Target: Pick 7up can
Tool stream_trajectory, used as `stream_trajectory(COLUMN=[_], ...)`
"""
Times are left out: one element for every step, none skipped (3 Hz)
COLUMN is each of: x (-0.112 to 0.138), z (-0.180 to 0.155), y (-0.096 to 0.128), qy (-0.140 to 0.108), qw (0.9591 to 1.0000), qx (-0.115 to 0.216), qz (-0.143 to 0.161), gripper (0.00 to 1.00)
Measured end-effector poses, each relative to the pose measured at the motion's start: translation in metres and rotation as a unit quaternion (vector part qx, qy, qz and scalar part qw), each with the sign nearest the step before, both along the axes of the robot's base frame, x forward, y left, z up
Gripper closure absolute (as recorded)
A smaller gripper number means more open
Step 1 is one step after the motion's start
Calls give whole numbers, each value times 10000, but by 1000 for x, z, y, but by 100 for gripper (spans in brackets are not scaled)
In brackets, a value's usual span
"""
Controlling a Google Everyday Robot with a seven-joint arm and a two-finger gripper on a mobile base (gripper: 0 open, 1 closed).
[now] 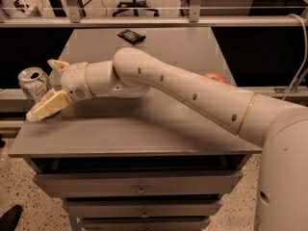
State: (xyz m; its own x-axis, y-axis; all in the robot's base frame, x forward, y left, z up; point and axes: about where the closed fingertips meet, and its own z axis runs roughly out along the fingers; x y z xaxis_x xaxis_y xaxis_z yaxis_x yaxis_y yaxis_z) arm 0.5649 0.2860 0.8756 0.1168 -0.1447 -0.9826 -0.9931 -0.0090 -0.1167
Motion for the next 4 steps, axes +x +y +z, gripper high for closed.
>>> stream_trajectory(x=[-6, -10, -11, -1], z=[-1, -4, -5, 18], y=[13, 13, 2, -34], qy=[131, 248, 311, 155], qw=[9997, 9994, 9993, 9998], qx=[-13, -46, -81, -32], qz=[183, 235, 165, -105], gripper=[19, 41, 65, 88])
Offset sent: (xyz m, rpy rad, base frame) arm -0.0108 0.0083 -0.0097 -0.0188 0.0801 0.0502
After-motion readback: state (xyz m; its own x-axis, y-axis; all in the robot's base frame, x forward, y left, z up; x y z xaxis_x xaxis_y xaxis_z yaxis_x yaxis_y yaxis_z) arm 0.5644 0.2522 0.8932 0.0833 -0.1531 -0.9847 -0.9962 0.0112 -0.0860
